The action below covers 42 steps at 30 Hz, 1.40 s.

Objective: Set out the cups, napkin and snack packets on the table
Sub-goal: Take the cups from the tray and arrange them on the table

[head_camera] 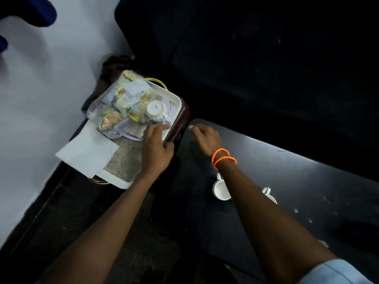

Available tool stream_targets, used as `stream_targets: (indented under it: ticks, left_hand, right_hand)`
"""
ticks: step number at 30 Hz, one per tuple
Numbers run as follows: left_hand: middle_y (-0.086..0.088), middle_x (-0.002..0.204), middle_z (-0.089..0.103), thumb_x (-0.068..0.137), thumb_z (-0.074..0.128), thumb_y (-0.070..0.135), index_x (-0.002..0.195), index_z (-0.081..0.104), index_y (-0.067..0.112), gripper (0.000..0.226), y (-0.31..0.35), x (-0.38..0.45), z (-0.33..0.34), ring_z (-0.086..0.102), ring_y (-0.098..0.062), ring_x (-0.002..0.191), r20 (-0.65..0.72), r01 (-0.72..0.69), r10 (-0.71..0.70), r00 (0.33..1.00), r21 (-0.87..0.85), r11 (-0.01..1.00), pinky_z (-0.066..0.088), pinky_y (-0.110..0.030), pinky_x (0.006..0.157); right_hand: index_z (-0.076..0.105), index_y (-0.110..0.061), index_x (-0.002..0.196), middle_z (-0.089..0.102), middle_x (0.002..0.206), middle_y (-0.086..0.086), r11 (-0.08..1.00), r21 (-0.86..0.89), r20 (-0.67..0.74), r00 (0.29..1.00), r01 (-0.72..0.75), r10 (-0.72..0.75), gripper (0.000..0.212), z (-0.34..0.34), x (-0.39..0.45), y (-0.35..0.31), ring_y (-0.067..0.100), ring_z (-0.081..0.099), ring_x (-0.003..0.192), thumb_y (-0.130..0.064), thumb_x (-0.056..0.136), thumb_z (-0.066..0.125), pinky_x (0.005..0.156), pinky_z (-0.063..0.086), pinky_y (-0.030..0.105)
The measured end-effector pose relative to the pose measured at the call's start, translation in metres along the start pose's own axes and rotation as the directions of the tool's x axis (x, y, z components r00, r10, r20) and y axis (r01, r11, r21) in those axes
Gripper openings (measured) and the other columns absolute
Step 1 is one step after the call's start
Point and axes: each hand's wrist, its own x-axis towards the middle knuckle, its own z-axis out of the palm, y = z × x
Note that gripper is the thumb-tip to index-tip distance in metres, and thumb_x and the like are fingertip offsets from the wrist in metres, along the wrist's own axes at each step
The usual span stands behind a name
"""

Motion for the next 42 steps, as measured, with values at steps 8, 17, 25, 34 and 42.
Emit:
stream_targets:
  ticks: [8,17,25,34,42]
  left_hand:
    - [-0.018,0.135,0.065,0.096,0.051,0.011,0.136,0.061,0.008,0.041,-0.009,0.089,-0.020,0.064,-0.034,0.118,0.000,0.546,-0.578,0.816,-0.328,0.771,0.056,-0.044,0.099]
    - [-0.019,0.118,0.073,0.107,0.052,0.030,0.129,0.062,0.004,0.036,-0.011,0.099,-0.025,0.072,-0.032,0.091,0.346,0.654,-0.711,0.612,-0.726,0.211,0.065,-0.047,0.075]
    - [-0.009,0.103,0.076,0.083,0.081,-0.002,0.106,0.066,0.011,0.031,0.008,0.067,-0.014,0.073,-0.026,0.100,0.292,0.532,-0.586,0.756,-0.796,0.290,0.062,-0.039,0.084]
    - [-0.008,0.124,0.077,0.067,0.087,-0.011,0.128,0.071,0.005,0.065,0.041,0.019,0.047,0.072,-0.019,0.117,0.512,0.522,-0.237,0.826,-0.534,0.665,0.056,-0.034,0.104]
    - [-0.002,0.119,0.069,0.059,0.091,-0.013,0.132,0.068,0.002,0.077,0.077,-0.027,0.129,0.067,-0.014,0.111,0.621,0.375,-0.090,0.779,-0.347,0.859,0.051,-0.006,0.089]
  right_hand:
    - [0.068,-0.015,0.134,0.068,0.138,0.014,0.987,0.156,0.024,0.999,-0.039,0.036,0.042,0.042,0.048,-0.070,0.033,0.064,0.124,-0.034,0.100,0.052,0.105,0.049,0.033]
    - [0.070,-0.019,0.094,0.073,0.103,0.010,0.840,0.450,0.099,0.951,-0.304,0.292,0.033,0.045,0.059,-0.075,0.025,0.063,0.046,-0.046,0.090,0.052,0.047,0.044,0.027]
    - [0.073,-0.018,0.097,0.070,0.072,-0.007,0.719,0.627,0.152,0.953,-0.299,0.264,0.042,0.014,0.041,-0.042,0.012,0.054,0.052,-0.054,0.100,0.051,0.046,0.038,0.023]
    - [0.079,-0.022,0.087,0.080,0.087,-0.002,0.718,0.630,0.147,0.953,-0.295,0.263,0.043,-0.045,0.004,0.040,0.011,0.074,0.072,-0.056,0.097,0.055,0.059,0.055,0.024]
    - [0.076,-0.019,0.084,0.081,0.088,0.003,0.737,0.571,0.004,0.899,-0.361,0.437,0.040,-0.089,-0.040,0.130,0.018,0.075,0.080,-0.053,0.096,0.058,0.068,0.055,0.031]
